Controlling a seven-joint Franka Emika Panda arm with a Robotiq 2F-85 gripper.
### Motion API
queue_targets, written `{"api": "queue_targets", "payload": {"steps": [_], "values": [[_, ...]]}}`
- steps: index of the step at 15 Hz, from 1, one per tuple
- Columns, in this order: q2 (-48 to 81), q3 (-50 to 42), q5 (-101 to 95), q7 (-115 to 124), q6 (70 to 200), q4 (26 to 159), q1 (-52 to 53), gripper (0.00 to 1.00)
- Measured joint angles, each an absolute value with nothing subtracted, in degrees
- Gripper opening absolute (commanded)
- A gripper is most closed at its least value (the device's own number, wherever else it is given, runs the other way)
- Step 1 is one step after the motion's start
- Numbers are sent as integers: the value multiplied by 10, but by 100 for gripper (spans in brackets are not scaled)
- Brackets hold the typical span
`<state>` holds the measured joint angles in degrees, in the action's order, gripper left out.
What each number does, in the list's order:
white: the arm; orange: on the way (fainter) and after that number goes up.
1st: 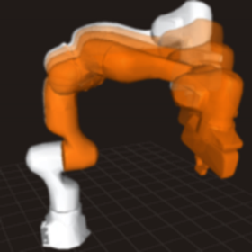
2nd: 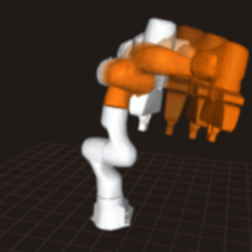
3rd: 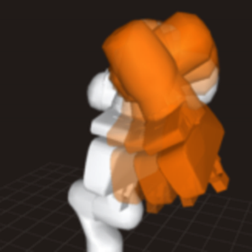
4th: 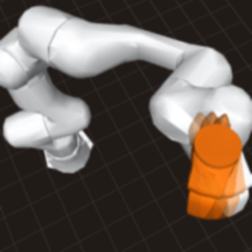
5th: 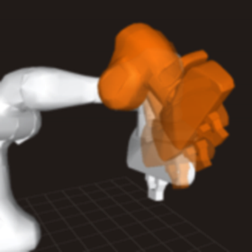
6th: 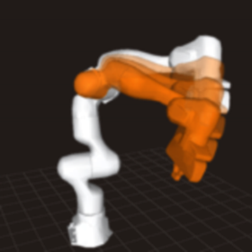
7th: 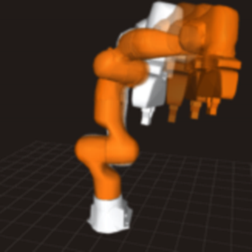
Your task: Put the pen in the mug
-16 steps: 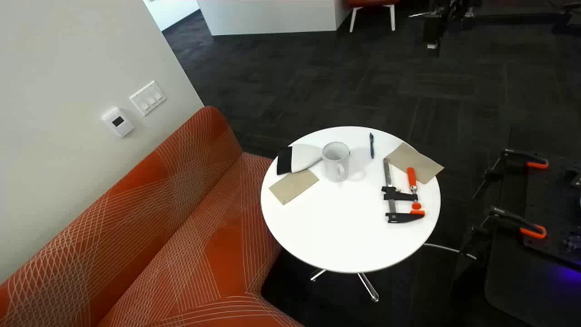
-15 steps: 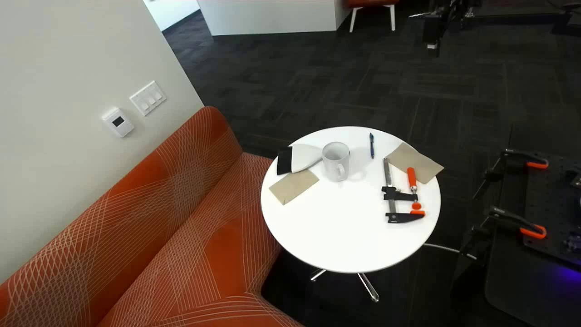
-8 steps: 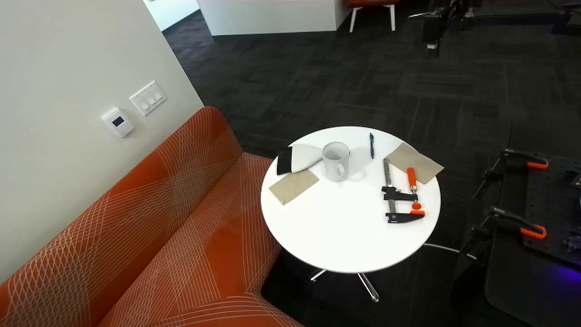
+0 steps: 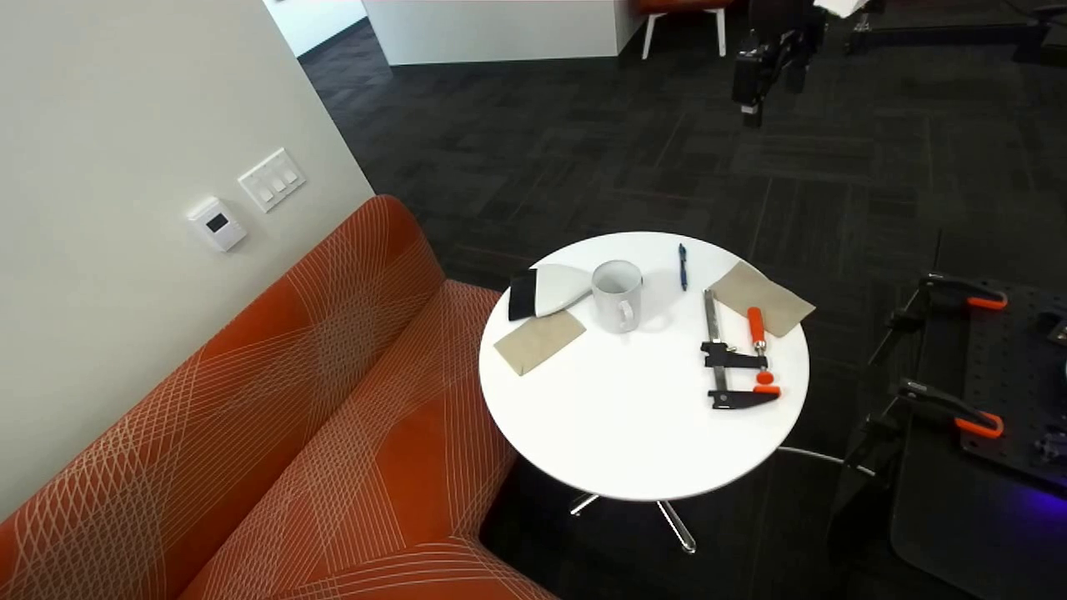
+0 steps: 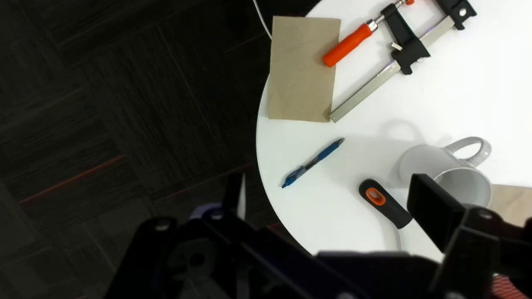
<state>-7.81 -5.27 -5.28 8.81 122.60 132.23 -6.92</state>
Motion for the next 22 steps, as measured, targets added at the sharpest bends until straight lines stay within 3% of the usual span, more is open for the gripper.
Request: {"api": "queue_targets", "payload": {"steps": [14, 22], "values": [[213, -53, 76, 287, 1369, 1179, -50, 100], [293, -70, 96, 354, 1413, 1142, -31, 100]]}}
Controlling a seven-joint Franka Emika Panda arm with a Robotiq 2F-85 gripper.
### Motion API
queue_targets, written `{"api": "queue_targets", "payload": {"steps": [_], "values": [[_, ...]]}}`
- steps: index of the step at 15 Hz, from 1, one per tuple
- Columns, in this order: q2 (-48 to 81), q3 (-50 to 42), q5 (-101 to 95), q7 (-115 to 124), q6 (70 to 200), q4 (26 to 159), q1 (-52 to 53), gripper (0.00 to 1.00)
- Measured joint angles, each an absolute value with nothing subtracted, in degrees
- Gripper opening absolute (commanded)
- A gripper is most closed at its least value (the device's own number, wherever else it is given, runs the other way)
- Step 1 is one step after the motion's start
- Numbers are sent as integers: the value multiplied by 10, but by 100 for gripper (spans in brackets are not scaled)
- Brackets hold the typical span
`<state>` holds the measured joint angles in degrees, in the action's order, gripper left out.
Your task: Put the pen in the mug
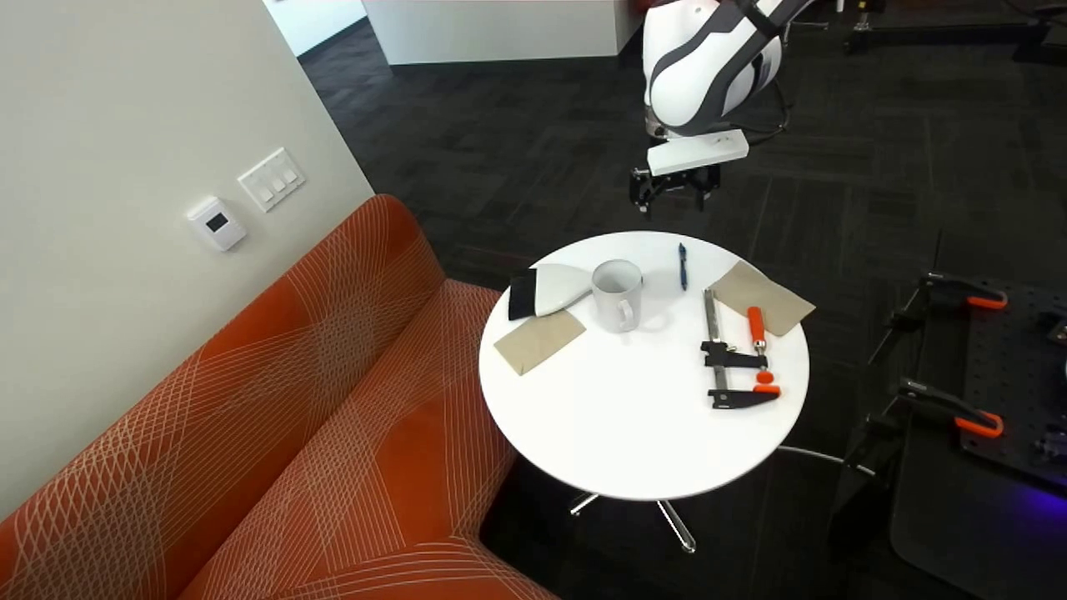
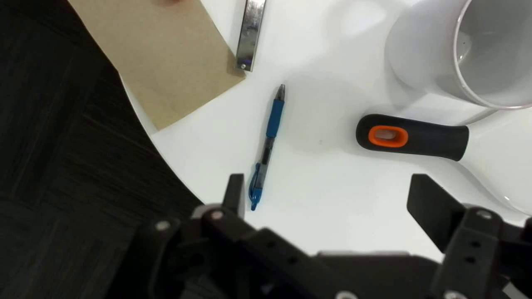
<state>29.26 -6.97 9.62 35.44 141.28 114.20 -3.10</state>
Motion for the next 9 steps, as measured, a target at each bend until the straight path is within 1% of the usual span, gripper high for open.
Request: {"api": "queue_targets", "payload": {"steps": [9], "values": [[308, -76, 107, 354, 1413, 1134, -38, 100]]}}
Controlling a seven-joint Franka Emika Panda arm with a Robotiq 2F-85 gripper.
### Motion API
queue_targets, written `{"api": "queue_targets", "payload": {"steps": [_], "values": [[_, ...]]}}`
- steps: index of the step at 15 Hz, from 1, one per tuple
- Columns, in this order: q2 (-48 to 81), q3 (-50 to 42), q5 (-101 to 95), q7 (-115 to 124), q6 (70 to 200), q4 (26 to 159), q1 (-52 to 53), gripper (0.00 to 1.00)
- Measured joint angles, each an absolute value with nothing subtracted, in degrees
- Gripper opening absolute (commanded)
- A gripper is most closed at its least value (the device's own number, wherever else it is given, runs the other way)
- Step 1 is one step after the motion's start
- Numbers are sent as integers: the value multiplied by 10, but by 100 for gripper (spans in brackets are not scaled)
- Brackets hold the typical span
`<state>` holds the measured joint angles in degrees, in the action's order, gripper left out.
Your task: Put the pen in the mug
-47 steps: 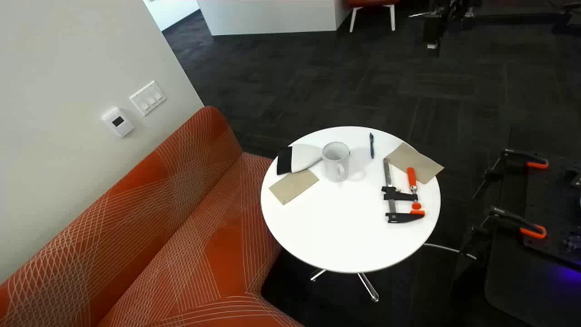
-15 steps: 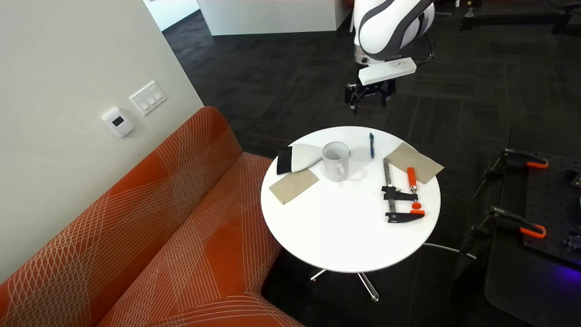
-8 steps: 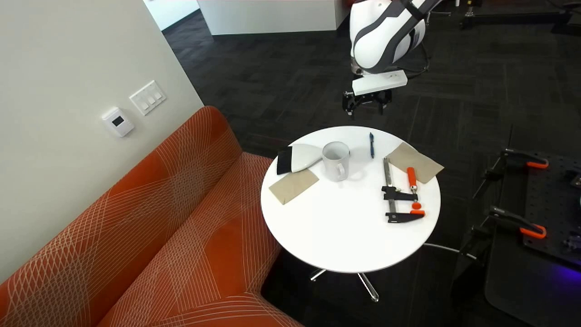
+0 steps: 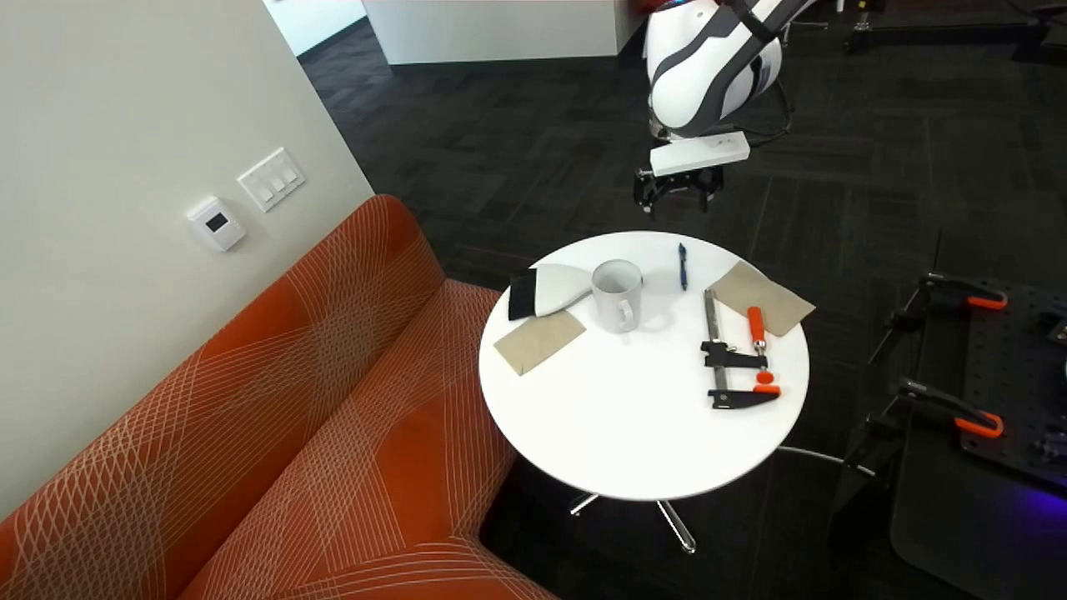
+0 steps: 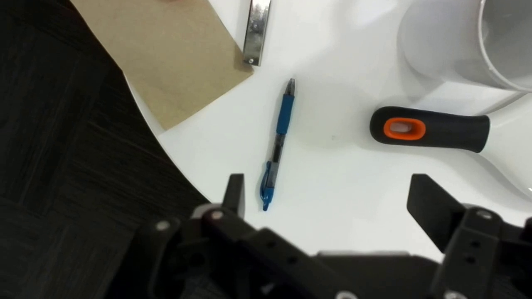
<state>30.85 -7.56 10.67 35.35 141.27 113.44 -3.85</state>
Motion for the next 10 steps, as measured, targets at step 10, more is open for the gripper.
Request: {"api": "queue_targets", "payload": {"steps": [10], "values": [[408, -88, 169, 355, 1422, 1065, -64, 100]]}}
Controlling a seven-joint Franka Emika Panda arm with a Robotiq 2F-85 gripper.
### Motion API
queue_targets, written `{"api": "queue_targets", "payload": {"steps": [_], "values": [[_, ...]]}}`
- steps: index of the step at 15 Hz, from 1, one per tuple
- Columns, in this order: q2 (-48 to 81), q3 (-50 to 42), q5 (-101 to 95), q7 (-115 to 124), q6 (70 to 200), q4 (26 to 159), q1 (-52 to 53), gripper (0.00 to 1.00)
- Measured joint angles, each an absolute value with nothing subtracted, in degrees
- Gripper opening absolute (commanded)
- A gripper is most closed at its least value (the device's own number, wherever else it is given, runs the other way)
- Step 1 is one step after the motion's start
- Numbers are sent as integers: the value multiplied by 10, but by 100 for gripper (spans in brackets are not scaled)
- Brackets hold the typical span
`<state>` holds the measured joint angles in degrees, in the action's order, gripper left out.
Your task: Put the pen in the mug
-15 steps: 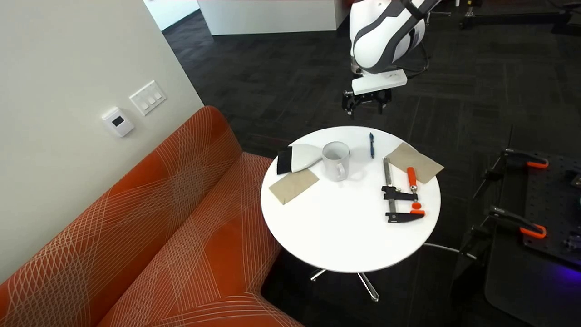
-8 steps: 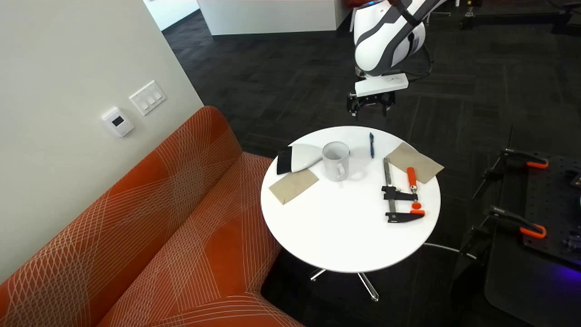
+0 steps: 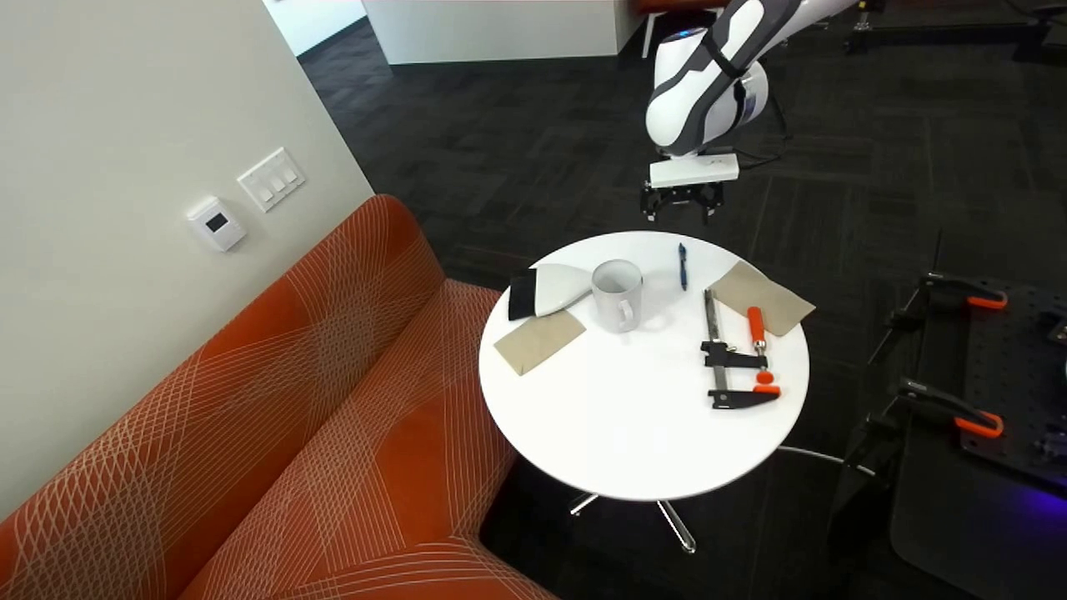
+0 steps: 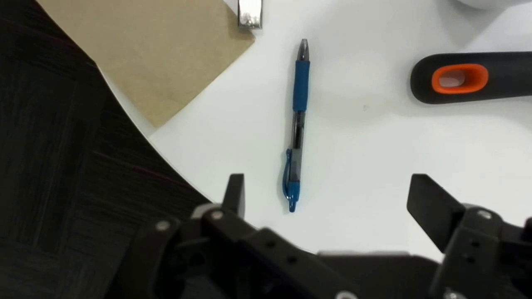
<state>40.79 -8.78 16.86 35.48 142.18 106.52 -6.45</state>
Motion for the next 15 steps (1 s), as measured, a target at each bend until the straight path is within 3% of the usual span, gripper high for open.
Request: {"api": "queue_targets", "payload": {"steps": [15], "values": [[530, -99, 173, 404, 1457, 975, -70, 100]]}}
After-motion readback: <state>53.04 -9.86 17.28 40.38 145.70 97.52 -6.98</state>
